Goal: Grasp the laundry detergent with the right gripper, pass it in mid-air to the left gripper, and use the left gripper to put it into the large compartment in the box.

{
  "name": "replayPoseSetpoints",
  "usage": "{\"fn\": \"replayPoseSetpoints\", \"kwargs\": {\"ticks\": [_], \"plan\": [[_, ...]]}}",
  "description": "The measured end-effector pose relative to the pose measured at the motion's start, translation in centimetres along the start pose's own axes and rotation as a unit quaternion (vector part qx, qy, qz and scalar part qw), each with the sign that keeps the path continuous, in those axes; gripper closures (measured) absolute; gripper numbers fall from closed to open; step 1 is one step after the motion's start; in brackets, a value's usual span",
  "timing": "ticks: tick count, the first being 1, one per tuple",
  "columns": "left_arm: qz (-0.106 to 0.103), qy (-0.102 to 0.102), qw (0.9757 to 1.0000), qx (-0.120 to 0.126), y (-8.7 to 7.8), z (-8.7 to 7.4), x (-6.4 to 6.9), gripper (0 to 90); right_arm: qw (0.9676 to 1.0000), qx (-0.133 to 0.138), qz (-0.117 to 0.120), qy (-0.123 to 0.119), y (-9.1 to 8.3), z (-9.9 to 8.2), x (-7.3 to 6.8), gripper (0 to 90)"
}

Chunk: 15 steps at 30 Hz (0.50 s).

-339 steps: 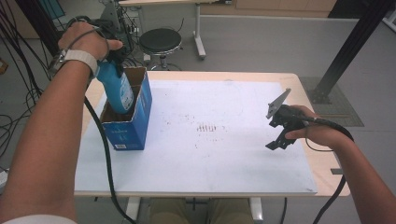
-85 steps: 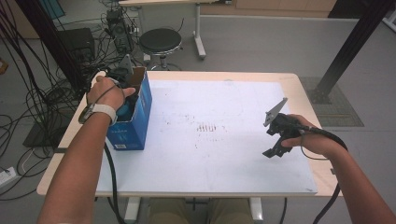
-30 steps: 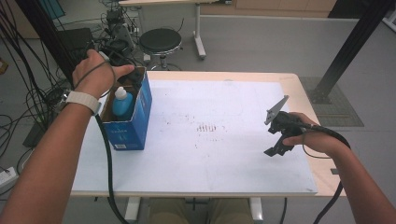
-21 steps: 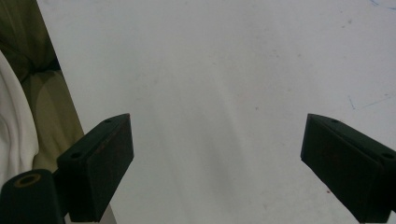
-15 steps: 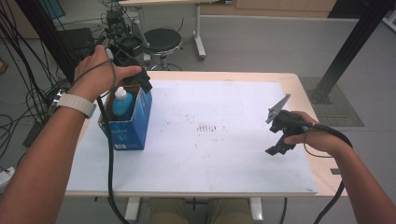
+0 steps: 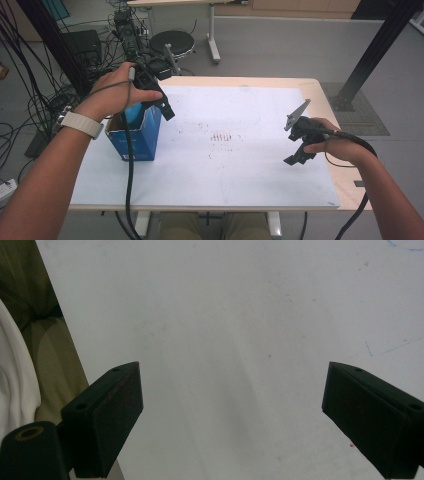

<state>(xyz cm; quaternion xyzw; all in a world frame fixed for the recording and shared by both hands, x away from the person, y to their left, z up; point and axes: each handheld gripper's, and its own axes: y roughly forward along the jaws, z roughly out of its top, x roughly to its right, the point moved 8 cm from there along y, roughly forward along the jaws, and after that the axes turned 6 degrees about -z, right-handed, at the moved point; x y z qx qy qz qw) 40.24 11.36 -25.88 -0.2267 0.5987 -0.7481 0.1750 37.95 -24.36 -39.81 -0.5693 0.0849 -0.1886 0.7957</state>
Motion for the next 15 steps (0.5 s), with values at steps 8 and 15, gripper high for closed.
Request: {"fn": "replayPoseSetpoints", "kwargs": {"ticks": [8,15], "plan": [[-0.005,0.048,0.9987,-0.016,1.4,0.5,1.8,10.9,1.0,0.0,-0.001,-0.001,0.1,0.2,0.1,9.4],[-0.013,0.082,0.9961,-0.032,2.5,0.8,3.0,10.8,1.0,-0.001,-0.001,-0.001,0.1,0.2,0.0,9.4]]}}
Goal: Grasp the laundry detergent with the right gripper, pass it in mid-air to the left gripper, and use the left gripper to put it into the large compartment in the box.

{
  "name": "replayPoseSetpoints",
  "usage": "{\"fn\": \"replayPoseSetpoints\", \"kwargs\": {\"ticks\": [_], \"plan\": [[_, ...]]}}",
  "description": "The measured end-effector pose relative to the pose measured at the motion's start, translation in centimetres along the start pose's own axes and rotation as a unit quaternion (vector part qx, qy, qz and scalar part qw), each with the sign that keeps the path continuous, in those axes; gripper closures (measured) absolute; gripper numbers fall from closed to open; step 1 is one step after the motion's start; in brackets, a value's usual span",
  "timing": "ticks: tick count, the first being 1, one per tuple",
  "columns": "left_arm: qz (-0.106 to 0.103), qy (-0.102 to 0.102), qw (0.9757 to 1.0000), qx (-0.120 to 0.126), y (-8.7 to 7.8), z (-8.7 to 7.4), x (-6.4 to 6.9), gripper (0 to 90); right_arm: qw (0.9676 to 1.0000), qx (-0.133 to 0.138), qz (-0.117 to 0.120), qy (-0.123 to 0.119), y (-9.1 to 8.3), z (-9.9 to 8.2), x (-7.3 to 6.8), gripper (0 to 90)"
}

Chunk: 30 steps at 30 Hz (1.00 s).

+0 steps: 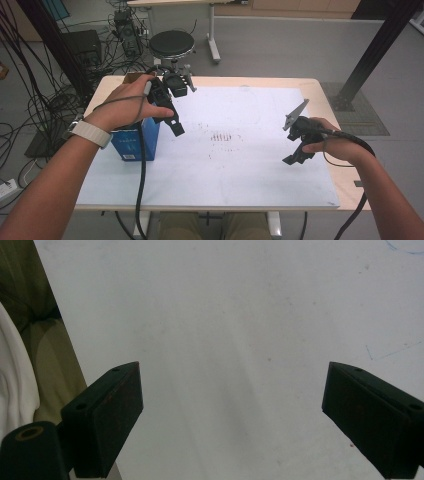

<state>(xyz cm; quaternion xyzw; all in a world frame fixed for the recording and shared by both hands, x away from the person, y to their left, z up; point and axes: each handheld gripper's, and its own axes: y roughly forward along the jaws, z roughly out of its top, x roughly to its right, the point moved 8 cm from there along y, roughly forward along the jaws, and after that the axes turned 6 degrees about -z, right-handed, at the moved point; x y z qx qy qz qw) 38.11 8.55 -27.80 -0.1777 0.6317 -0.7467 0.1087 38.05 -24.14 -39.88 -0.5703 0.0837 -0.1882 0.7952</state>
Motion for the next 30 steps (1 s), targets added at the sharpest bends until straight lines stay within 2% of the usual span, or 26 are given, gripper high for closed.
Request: {"fn": "replayPoseSetpoints", "kwargs": {"ticks": [9,18,30], "plan": [[-0.004,0.029,0.9994,-0.019,1.5,0.6,1.2,10.8,1.0,0.002,0.0,0.002,0.0,-0.1,0.0,9.3],[-0.009,0.044,0.9986,-0.029,3.0,0.9,1.8,10.7,1.0,0.004,-0.001,0.002,0.0,0.0,-0.1,9.3],[-0.018,0.079,0.9956,-0.046,4.3,1.1,2.8,10.8,1.0,0.004,0.0,0.003,0.2,-0.1,-0.1,9.2]]}}
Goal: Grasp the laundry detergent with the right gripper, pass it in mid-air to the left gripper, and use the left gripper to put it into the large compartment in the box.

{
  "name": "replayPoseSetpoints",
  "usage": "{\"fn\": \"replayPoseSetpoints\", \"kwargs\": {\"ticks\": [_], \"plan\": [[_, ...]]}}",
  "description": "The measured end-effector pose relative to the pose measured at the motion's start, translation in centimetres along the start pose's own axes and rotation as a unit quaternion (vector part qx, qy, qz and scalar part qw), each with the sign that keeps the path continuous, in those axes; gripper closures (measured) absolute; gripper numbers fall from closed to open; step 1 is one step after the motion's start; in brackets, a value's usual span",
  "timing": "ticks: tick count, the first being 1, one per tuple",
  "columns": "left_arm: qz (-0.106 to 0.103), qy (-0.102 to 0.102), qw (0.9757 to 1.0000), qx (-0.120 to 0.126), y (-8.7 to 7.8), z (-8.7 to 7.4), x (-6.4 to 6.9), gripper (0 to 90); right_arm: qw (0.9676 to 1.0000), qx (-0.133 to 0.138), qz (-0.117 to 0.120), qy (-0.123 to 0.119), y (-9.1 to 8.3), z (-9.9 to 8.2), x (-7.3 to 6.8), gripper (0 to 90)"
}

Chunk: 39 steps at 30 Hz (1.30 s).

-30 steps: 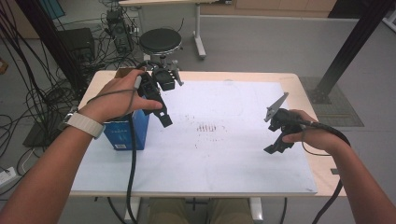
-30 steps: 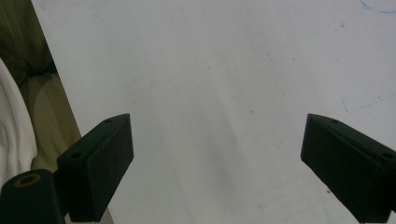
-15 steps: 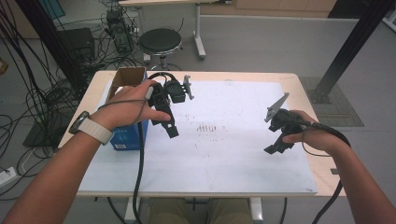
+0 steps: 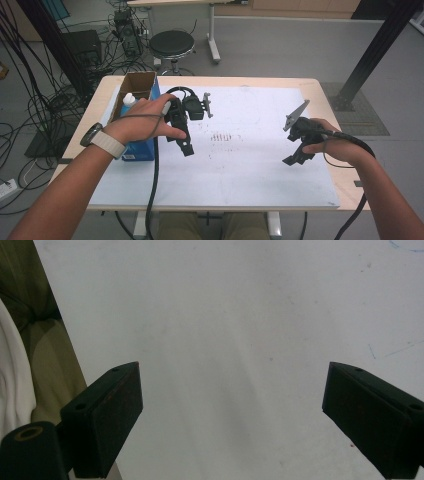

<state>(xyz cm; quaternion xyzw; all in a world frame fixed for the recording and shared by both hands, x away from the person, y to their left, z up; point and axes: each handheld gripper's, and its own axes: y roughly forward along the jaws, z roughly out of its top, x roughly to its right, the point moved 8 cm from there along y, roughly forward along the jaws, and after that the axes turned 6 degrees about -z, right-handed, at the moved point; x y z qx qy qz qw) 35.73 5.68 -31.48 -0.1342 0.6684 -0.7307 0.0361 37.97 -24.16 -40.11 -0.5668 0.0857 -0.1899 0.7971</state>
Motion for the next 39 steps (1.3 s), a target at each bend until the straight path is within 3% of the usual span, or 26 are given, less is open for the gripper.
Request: {"fn": "replayPoseSetpoints", "kwargs": {"ticks": [8,18,39], "plan": [[-0.004,0.013,0.9998,-0.013,1.0,0.4,0.4,10.8,1.0,-0.001,0.002,0.004,0.2,-0.2,0.2,9.1],[-0.004,0.023,0.9997,-0.004,1.3,1.0,0.8,10.8,1.0,0.001,0.002,0.006,0.3,-0.1,0.3,8.8],[-0.003,0.017,0.9998,0.01,1.5,0.9,1.1,10.8,0.9999,0.006,-0.005,0.01,0.2,-0.4,0.2,8.5]]}}
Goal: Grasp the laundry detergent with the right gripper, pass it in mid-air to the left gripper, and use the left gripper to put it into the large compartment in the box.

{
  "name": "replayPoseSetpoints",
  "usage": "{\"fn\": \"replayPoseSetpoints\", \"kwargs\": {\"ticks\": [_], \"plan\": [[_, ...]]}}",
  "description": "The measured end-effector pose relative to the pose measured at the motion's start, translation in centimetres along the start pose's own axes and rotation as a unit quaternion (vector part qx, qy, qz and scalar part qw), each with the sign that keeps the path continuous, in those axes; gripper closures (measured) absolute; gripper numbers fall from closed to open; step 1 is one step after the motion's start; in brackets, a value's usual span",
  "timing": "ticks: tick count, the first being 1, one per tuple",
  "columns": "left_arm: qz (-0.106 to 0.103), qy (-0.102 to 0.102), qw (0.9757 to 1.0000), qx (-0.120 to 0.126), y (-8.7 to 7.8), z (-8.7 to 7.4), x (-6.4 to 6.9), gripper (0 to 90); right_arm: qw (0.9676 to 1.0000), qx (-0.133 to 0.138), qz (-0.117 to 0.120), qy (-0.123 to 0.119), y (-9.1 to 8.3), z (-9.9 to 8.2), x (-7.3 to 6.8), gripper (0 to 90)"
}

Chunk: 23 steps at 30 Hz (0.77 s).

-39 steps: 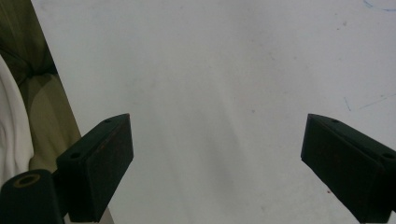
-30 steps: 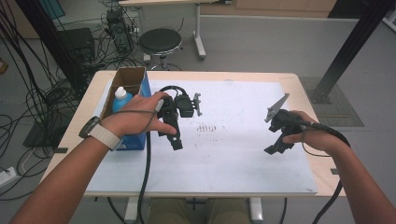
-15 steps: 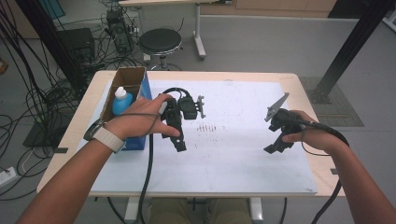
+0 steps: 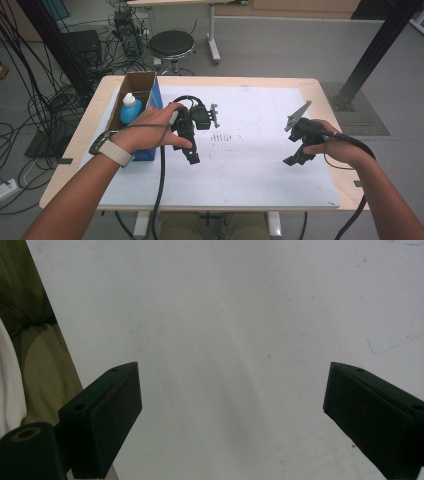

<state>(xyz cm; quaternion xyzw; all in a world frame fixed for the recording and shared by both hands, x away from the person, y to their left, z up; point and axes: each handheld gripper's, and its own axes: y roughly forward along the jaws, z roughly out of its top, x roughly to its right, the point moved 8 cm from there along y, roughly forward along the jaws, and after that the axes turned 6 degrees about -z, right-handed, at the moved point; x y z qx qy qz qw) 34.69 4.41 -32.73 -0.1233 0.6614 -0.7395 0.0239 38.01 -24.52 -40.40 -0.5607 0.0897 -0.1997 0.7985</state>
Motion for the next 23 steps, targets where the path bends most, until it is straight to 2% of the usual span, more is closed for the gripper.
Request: {"fn": "replayPoseSetpoints", "kwargs": {"ticks": [23], "plan": [[-0.002,-0.007,1.0,0.002,0.3,-0.25,0.01,10.8,1.0,0.003,0.002,0.0,0.22,0.07,-0.31,8.4]]}}
